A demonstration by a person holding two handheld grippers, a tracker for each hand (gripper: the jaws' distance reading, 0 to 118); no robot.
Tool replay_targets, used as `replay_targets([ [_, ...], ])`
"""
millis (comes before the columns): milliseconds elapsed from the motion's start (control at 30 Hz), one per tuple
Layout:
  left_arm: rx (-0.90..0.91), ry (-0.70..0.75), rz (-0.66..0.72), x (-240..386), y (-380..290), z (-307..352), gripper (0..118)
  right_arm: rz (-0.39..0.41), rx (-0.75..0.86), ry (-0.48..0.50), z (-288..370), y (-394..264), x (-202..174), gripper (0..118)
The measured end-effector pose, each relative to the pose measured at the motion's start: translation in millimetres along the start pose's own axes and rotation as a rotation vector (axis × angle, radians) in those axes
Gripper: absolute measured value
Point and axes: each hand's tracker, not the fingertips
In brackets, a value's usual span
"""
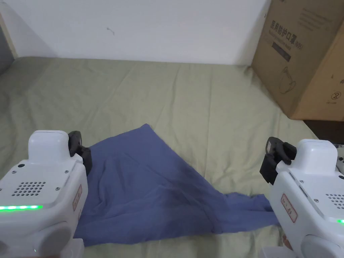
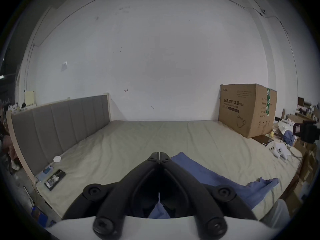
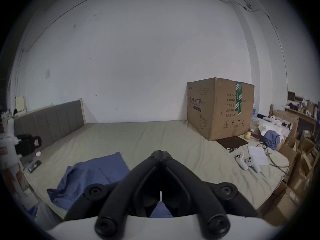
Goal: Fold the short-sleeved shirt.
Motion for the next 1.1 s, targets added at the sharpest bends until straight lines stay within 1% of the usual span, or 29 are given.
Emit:
replay_targets([
  [33,-0.004,-0.012,0.012,0,0,-1,0,-0.012,-0.005,0.002,0,1,0,0],
  [100,-0.007,-0.008,0.011,1,3,-4,0,-0.018,-0.008,-0.004,-2,1,1,0],
  [200,-0.028,-0.043,0.016,0,10,-16,0,-0.019,-0.017,-0.001,-3,3,0,0],
  [333,-0.102,-0.101,-0.018,2,35,-60,0,-0.018,-0.031,0.005,-6,6,1,0],
  [367,-0.134,-0.107,-0.037,4,43,-77,2,-0.018,-0.036,0.004,-8,6,2,0],
  [400,-0.172,-0.103,-0.055,6,50,-94,20,-0.018,-0.041,0.002,-9,6,4,0],
  [433,-0.201,-0.15,-0.054,8,55,-112,43,-0.022,-0.047,0.001,-11,6,5,0],
  [467,-0.242,-0.182,-0.058,10,60,-131,70,-0.025,-0.055,0.0,-13,6,6,0],
  [500,-0.296,-0.193,-0.072,16,67,-151,103,-0.028,-0.063,-0.004,-16,5,8,0],
  [533,-0.337,-0.205,-0.069,21,70,-173,112,-0.031,-0.07,-0.009,-17,8,6,0],
  [633,-0.427,-0.253,-0.064,38,77,-232,113,-0.042,-0.092,-0.023,-25,7,7,0],
  [700,-0.534,-0.29,-0.084,51,75,-274,113,-0.055,-0.109,-0.032,-33,4,14,0],
  [867,-0.758,-0.277,-0.205,85,42,-370,113,-0.066,-0.162,-0.062,-47,-1,19,0],
  [967,-0.861,-0.251,-0.218,95,12,-412,113,-0.068,-0.205,-0.08,-58,-6,25,0],
  [1100,-0.909,-0.22,-0.299,105,-23,-450,112,-0.066,-0.254,-0.107,-78,-15,35,0],
])
